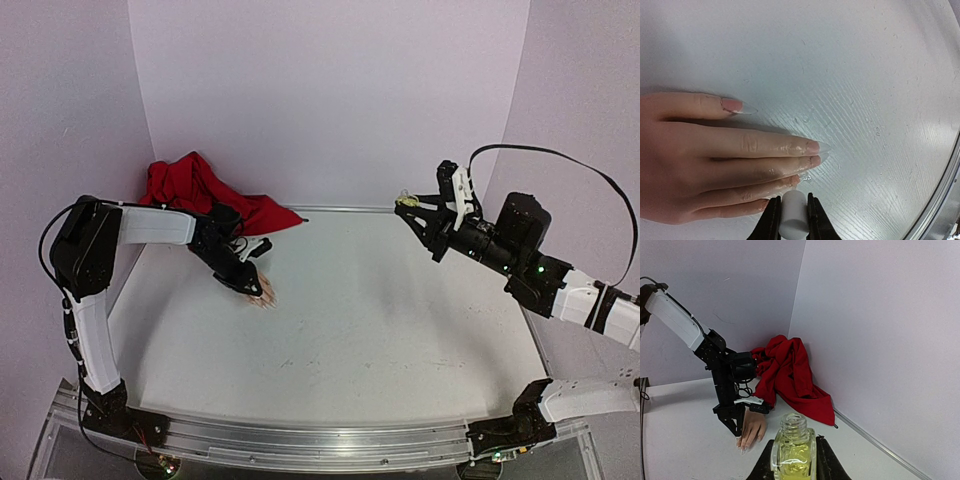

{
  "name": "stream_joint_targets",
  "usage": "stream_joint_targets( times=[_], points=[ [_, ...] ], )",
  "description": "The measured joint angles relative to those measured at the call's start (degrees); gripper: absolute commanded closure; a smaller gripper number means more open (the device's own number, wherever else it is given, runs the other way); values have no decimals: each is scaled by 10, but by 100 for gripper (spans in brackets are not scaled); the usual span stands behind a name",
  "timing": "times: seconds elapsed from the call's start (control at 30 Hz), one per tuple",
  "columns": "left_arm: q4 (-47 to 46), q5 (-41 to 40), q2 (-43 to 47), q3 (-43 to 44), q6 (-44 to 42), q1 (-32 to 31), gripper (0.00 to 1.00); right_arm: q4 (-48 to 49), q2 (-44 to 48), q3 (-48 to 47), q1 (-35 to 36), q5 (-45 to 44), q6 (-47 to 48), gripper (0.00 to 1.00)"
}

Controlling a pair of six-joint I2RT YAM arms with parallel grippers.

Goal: Paint the nails

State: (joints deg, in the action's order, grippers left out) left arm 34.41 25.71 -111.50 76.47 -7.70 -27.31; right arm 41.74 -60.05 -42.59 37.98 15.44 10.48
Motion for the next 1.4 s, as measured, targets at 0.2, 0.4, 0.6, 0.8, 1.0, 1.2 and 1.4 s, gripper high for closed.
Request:
stream_joint_targets(
  times=[0.2, 0.4, 0.6, 0.8, 1.0, 1.2, 1.4],
  points=[
    [0, 7, -2, 0, 0, 0, 100, 0, 0, 0, 0, 0, 0, 100],
    [0, 10, -8, 0, 0, 0, 100, 0, -1, 0, 0, 0, 0, 100],
    [0, 12, -14, 0, 1, -3, 100, 0, -1, 0, 0, 0, 0, 100],
    [0, 12, -16, 0, 2, -8, 100, 0, -1, 0, 0, 0, 0, 100],
    [0, 14, -23, 0, 2, -10, 100, 0, -1, 0, 0, 0, 0, 100],
    [0, 12, -23, 0, 2, -12, 100, 0, -1, 0, 0, 0, 0, 100],
    [0, 2, -16, 0, 2, -10, 100, 0, -1, 0, 0, 0, 0, 100]
  ],
)
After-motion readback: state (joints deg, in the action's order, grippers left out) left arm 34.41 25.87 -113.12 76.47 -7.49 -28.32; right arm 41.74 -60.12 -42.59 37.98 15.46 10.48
